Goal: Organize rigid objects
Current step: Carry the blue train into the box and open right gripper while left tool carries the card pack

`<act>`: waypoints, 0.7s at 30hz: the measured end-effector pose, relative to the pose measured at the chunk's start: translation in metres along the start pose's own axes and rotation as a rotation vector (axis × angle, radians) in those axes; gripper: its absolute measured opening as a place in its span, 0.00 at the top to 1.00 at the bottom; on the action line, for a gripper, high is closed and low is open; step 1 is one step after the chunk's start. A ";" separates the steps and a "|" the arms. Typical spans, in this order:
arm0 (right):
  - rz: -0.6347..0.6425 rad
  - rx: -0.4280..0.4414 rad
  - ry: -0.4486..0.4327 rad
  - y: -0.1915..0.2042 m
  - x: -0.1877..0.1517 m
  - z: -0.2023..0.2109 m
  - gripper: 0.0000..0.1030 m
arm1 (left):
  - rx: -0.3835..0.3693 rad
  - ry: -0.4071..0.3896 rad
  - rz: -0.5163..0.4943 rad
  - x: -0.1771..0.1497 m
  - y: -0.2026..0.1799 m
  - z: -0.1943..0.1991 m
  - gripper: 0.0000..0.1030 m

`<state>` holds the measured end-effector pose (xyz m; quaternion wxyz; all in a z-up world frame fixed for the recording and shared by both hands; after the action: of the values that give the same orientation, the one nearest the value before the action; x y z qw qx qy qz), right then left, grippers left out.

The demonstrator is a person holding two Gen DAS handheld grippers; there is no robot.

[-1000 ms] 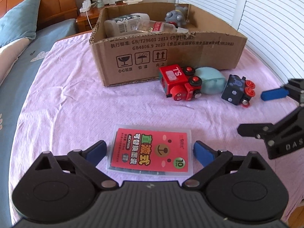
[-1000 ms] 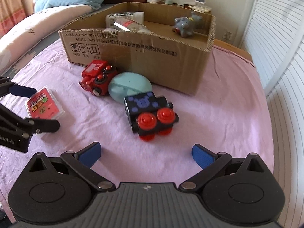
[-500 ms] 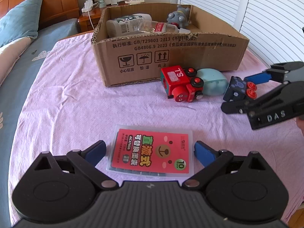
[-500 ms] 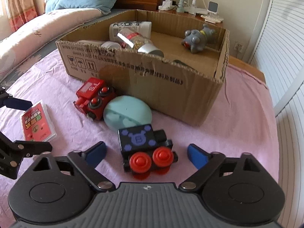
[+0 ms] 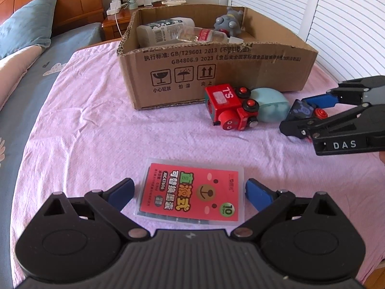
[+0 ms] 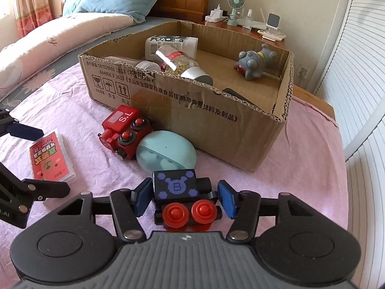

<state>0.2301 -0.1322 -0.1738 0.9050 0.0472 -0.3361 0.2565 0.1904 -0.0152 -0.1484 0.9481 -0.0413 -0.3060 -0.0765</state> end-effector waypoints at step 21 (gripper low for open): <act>-0.007 -0.019 0.026 0.003 -0.003 0.023 0.46 | -0.087 0.040 -0.131 -0.003 0.005 0.019 0.12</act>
<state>0.2133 -0.1363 -0.1580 0.9106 0.0365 -0.3264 0.2509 0.1779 -0.0078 -0.1349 0.9442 -0.0609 -0.2854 -0.1527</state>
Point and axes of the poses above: each gripper's, at about its wrist camera, not at the fingertips, and z roughly against the way its jaws point, y to its left, x to its top, the point moved 10 cm from there along -z, roughly the way its jaws point, and after that the axes turned 1 degree about z, right-handed, at the moved point
